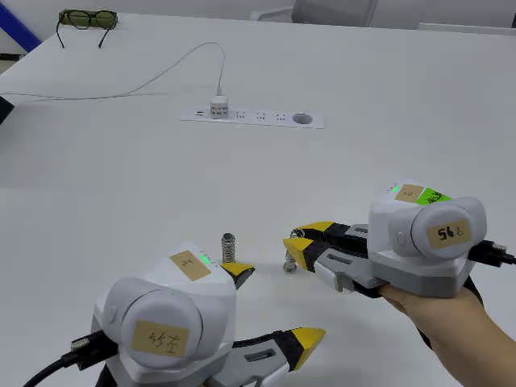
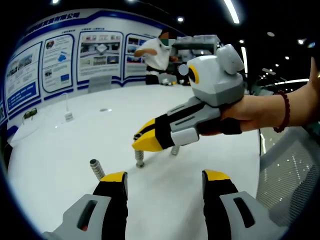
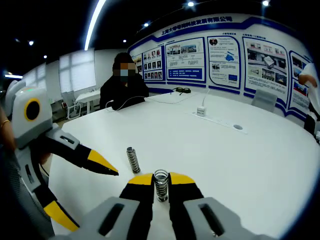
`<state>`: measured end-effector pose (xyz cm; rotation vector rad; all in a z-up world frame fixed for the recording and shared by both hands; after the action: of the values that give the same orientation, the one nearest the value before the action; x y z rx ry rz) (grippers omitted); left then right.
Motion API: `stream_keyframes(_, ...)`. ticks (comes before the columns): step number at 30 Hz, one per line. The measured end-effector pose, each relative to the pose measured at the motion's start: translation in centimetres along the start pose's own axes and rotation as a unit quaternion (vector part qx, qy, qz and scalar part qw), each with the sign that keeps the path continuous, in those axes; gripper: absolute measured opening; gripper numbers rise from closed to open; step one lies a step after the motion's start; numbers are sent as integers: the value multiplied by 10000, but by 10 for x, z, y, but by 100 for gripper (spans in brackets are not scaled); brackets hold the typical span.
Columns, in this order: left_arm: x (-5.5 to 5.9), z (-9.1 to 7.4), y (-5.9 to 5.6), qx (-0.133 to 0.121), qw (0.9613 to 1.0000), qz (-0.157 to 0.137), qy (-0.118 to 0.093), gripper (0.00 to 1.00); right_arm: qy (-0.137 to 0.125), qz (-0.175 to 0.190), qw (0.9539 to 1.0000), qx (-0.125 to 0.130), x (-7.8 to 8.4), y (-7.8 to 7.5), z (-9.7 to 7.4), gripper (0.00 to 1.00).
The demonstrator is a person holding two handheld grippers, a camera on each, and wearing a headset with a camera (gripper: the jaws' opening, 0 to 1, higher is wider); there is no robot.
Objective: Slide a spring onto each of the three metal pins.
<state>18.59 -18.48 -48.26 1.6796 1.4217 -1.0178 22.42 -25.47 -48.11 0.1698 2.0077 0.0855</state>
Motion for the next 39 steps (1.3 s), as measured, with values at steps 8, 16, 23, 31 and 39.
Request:
stream_keyframes(8, 1, 0, 0, 12, 10000, 16, 11, 61, 135, -6, 9999, -23, 8, 0, 4, 12)
stream_keyframes(16, 0, 0, 0, 14, 10000, 1, 2, 61, 263, -11, 9997, 2, 17, 0, 8, 12)
stream_keyframes(23, 1, -1, 1, -15, 10000, 25, 13, 61, 262, 75, 9996, -14, 16, 0, 8, 12)
stream_keyframes(31, -1, -1, 1, -45, 10000, 88, -13, 60, 75, 135, 9998, 102, 2, -2, -5, 23)
stream_keyframes(39, -6, 0, -2, -32, 9997, 252, -54, 59, -83, 310, 9992, 240, -10, -8, -25, 32)
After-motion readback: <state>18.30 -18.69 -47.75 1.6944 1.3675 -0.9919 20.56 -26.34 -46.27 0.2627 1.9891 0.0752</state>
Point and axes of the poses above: the centre of the closed fingertips' face, and the gripper's own axes: z roughly forward along the fingers, y roughly to its left, x roughly out of its underside, the point moved 1 cm from there along -z, roughly backward along the fingers, and after that the axes turned 7 degrees about z, right-handed, at the moved point
